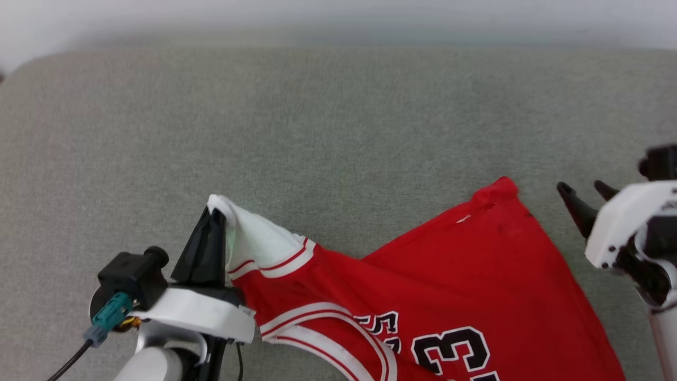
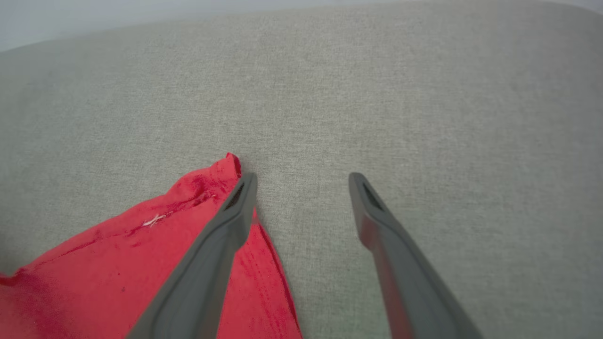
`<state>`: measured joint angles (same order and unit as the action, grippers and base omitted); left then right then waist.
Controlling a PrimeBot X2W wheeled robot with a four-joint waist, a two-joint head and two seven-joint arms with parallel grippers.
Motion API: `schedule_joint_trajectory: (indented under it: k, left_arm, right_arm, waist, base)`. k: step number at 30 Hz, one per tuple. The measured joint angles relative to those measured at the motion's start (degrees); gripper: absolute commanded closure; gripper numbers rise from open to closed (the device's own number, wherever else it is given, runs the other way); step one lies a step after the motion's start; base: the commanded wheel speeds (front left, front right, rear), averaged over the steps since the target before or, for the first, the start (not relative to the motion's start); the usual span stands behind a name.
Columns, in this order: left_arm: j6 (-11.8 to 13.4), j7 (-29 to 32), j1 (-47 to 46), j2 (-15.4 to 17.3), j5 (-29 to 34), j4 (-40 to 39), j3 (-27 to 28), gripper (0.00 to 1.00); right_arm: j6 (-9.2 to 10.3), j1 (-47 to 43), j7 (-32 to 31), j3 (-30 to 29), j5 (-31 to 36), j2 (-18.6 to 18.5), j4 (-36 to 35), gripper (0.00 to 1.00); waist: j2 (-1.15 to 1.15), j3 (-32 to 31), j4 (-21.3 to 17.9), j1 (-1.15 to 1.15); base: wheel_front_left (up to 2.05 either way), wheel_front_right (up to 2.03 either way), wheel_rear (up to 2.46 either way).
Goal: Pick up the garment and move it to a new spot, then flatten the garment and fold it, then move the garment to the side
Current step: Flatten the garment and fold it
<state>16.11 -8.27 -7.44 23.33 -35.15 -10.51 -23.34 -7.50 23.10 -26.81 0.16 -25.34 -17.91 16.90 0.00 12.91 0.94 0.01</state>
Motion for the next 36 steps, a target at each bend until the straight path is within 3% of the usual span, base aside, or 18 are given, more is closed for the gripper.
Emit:
schedule_joint_trajectory:
  k: [6, 15, 16, 17, 18, 22, 25, 30, 36]
  left_arm:
    - [-1.29, -1.91, -4.52, -1.51, 1.98, 1.03, -1.46, 1.0]
    - [-3.39, -3.53, -7.25, -3.72, 3.03, 3.6, -3.98, 1.0]
    - [-3.54, -3.57, -7.34, -3.81, 2.88, 4.05, -4.02, 1.0]
    - [-3.7, -3.6, -7.48, -3.91, 2.65, 4.52, -4.08, 1.0]
    - [-3.88, -3.75, -7.6, -3.97, 2.61, 4.85, -4.09, 1.0]
    - [-4.02, -4.1, -7.7, -3.96, 2.03, 6.53, -3.67, 1.0]
    - [-4.33, -4.54, -7.65, -3.87, 1.05, 7.58, -2.45, 1.0]
    - [-4.55, -5.15, -8.06, -3.24, -0.12, 9.32, 0.09, 1.0]
    - [-5.75, -5.43, -11.58, -2.74, -1.88, 10.9, 2.56, 1.0]
  right_arm:
    - [0.0, 8.33, -13.12, 9.92, -2.55, -2.61, 5.09, 0.0]
    - [0.02, 15.52, -18.39, 16.41, -5.98, -3.76, 12.26, 0.0]
    - [0.03, 16.1, -19.26, 16.89, -6.28, -3.78, 12.93, 0.31]
    - [0.1, 16.56, -19.74, 17.3, -6.6, -3.77, 13.49, 0.71]
    - [0.11, 16.76, -19.94, 17.7, -6.98, -3.75, 13.91, 1.0]
    - [0.09, 16.59, -17.13, 19.15, -7.91, -3.26, 15.03, 1.0]
    - [0.01, 15.83, -10.84, 18.8, -7.32, -2.88, 15.13, 1.0]
    - [0.0, 15.37, 0.74, 14.71, -5.72, -1.82, 14.01, 1.0]
    - [0.0, 13.1, 8.37, 10.98, -3.66, 0.11, 12.06, 1.0]
  waist:
    - [0.0, 4.81, 2.19, 0.0]
    - [0.0, 8.25, 4.78, 0.0]
    - [0.0, 8.22, 4.82, 0.0]
    - [0.0, 8.1, 4.82, 0.0]
    - [0.0, 7.93, 4.78, 0.0]
    - [0.0, 6.53, 4.42, 0.01]
    - [0.0, 4.62, 3.97, 0.0]
    - [0.0, 0.51, 2.86, 0.0]
    - [0.0, -4.53, 0.81, 0.0]
  base:
    - [0.0, 0.0, 0.0]
    - [0.0, 0.0, 0.0]
    - [0.0, 0.0, 0.0]
    - [0.0, 0.0, 0.0]
    - [0.0, 0.0, 0.0]
    - [0.0, 0.0, 0.0]
    - [0.0, 0.0, 0.0]
    - [0.0, 0.0, 0.0]
    - [0.0, 0.0, 0.0]
